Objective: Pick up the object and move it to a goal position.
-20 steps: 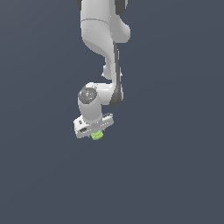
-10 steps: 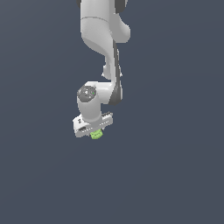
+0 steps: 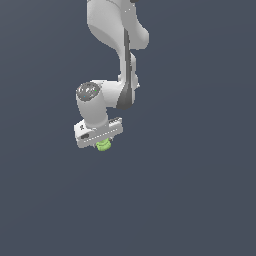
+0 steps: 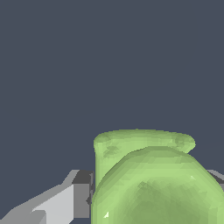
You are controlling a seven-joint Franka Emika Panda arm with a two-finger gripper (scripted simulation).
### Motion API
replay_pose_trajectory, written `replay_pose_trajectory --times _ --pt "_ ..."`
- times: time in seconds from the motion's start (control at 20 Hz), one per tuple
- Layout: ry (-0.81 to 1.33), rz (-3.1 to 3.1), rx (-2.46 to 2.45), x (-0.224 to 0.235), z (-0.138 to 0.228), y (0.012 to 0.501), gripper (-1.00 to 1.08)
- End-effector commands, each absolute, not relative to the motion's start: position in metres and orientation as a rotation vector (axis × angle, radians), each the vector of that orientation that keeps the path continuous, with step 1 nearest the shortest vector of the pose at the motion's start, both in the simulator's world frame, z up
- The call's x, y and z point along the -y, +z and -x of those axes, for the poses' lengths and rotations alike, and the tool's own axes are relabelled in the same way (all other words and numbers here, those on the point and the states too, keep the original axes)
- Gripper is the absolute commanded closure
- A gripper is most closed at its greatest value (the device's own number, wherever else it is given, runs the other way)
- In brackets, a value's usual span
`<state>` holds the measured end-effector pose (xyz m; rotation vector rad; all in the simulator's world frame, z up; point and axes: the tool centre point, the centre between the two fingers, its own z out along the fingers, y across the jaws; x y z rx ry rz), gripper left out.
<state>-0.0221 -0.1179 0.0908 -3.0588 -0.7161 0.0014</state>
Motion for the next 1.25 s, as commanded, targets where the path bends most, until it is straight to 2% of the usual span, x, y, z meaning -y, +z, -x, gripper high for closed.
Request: replay_pose_trajectory --times 0.0,0.7,1.2 --pt "0.000 3.060 0.715 0.130 0.030 0.111 1.08" --pt "-0.001 3.058 0.716 0.200 0.074 0.229 1.08" --pt "-0.001 3.058 0.716 0.218 0.082 0.257 1.08"
